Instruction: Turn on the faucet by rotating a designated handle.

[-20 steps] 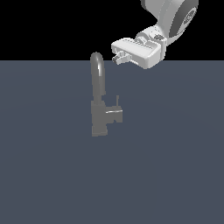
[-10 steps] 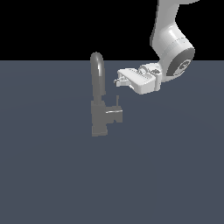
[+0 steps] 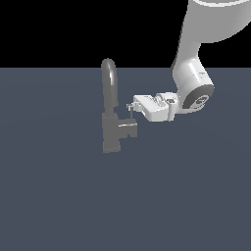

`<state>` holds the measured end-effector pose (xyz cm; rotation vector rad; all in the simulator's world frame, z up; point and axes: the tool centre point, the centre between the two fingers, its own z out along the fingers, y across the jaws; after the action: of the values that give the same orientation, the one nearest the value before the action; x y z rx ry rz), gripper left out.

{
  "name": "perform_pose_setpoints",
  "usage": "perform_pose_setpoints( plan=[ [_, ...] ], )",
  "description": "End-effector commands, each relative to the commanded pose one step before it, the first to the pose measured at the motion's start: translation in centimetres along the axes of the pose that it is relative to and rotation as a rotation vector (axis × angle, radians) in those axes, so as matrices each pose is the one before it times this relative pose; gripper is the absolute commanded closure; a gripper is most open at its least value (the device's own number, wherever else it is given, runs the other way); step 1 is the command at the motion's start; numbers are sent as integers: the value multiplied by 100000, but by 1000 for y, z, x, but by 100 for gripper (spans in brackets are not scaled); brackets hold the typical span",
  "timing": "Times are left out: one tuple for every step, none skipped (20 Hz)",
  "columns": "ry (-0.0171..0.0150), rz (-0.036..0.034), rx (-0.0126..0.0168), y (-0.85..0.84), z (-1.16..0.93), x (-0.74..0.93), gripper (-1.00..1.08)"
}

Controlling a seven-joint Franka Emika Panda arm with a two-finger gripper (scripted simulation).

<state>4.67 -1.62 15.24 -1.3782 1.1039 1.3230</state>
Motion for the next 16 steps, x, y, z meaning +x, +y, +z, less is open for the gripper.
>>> perform_pose_setpoints(
  plan=[
    [-1538,1275,1471,-60,135,561,108],
    [-289,247,265,0,37,119,108],
    [-158,130,143,1,29,64,108],
    [0,0,0,1,41,-8,108],
    [0,0,0,0,0,0,108],
    [0,0,0,0,0,0,108],
    [0,0,0,0,0,0,108],
    [-11,60,-33,18,-33,47,108],
    [0,0,0,238,4,-54,108],
    [0,0,0,241,4,-55,108],
    [0,0,0,243,4,-55,108],
    [0,0,0,246,4,-56,108],
    [0,0,0,249,4,-57,108],
    [0,0,0,252,4,-57,108],
    [0,0,0,254,4,-58,108],
    [0,0,0,257,4,-58,108]
  ],
)
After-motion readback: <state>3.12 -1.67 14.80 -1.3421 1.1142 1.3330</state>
